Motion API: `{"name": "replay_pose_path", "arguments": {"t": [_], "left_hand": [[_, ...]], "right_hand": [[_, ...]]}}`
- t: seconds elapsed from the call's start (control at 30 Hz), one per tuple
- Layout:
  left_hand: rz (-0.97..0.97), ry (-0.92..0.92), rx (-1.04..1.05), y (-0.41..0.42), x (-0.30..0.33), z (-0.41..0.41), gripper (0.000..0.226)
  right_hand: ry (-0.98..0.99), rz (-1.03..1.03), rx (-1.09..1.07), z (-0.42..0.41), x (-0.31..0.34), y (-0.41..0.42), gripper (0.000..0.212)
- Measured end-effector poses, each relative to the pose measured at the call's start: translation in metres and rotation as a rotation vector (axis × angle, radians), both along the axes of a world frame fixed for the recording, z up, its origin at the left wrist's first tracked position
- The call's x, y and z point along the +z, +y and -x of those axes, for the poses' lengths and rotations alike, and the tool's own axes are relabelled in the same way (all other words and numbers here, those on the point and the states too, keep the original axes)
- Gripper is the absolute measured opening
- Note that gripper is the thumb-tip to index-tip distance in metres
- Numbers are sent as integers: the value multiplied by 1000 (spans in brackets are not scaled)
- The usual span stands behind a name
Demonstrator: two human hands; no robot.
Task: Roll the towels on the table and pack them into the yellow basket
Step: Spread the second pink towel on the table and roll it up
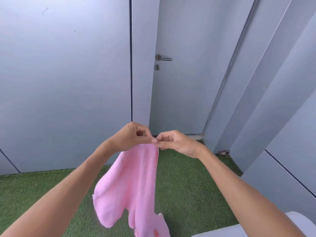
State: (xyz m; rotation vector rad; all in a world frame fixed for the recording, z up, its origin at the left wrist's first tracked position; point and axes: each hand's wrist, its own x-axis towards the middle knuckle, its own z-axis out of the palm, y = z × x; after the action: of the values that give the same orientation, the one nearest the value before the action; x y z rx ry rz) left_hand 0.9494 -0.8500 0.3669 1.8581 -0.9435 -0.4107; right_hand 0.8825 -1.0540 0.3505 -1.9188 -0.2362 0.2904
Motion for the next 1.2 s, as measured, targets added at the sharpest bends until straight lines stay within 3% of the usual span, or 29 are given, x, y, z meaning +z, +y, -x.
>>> {"name": "replay_pose_path", "arguments": {"t": [0.13, 0.3, 0.43, 0.53, 0.7, 0.87, 1.03, 1.13, 1.2], "left_hand": [[-24, 42, 41, 25, -13, -4, 25], [-123, -4, 182, 66, -28, -19, 52], [-49, 39, 225, 60, -21, -14, 45], [128, 146, 339, 39, -12, -14, 35], [155, 214, 477, 14, -19, -17, 26], [352, 386, 571, -1, -8, -9, 25], [494, 475, 626, 7, -3, -7, 23], [449, 483, 625, 24, -5, -7, 21], [233, 369, 619, 35, -11, -8, 18]], "right_hand": [[-90, -47, -106, 0, 2, -19, 21], [-194, 32, -442, -9, -7, -60, 16], [-213, 112, -611, -17, -25, -48, 11], [-252, 228, -560, -9, -30, -16, 9], [-122, 128, -243, 16, -32, 46, 29], [-181, -41, -423, 21, -46, 76, 42], [-327, -117, -555, 14, -58, 75, 16], [-358, -74, -544, 13, -50, 58, 16], [-383, 25, -493, 11, -43, 46, 14]]}}
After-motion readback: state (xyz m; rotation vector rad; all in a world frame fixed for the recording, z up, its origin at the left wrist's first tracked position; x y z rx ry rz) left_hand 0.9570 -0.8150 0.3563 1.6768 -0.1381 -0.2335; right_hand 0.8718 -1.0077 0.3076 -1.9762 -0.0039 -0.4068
